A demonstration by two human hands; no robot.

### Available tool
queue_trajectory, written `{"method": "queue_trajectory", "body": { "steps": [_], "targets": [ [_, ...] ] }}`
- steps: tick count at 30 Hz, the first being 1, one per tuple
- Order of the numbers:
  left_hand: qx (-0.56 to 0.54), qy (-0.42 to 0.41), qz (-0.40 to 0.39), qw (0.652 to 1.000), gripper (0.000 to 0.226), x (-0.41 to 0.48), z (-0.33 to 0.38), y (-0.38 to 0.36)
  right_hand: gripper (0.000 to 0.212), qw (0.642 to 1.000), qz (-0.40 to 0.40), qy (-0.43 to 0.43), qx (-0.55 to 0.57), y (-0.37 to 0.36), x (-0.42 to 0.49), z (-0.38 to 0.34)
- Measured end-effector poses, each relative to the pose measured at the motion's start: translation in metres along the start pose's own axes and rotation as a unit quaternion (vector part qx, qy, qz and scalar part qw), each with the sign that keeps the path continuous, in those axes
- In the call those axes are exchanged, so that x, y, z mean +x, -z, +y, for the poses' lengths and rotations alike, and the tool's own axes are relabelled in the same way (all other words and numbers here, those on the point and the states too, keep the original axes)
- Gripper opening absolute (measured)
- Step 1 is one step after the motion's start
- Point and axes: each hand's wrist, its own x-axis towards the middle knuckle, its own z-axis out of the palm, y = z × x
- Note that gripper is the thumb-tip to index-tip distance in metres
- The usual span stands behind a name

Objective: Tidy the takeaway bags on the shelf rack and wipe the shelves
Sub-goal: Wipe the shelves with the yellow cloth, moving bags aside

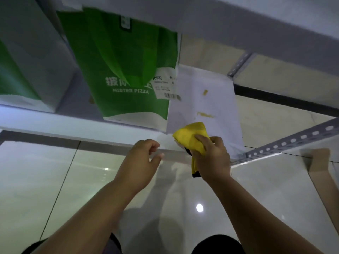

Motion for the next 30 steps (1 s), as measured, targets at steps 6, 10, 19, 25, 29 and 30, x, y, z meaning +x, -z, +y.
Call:
{"method": "queue_trajectory", "body": {
  "steps": [6, 10, 19, 25, 29, 30],
  "targets": [
    [0.126, -0.123, -0.023, 0.984, 0.029, 0.039, -0.006, -0.044, 0.049, 0.999, -0.001, 0.018, -0.028, -0.038, 0.031, 0.035],
    [0.210, -0.141, -0.063, 0.965, 0.027, 0.055, -0.005, -0.061, 0.047, 0.995, 0.045, 0.078, -0.050, -0.052, 0.037, 0.052],
    [0.299, -0.135, -0.100, 0.939, 0.030, 0.073, -0.002, -0.071, 0.039, 0.989, 0.082, -0.092, -0.077, -0.043, 0.094, 0.080],
    [0.344, -0.147, -0.086, 0.923, 0.031, 0.077, -0.010, -0.077, 0.041, 0.992, 0.067, -0.085, -0.071, -0.042, 0.146, 0.075],
    [0.334, -0.143, -0.079, 0.928, 0.030, 0.075, -0.011, -0.081, 0.040, 0.994, 0.046, 0.005, -0.096, -0.048, 0.146, 0.054],
    [0.332, -0.138, -0.081, 0.929, 0.030, 0.074, -0.010, -0.081, 0.039, 0.994, 0.031, 0.035, -0.098, -0.050, 0.141, 0.049]
  ]
}}
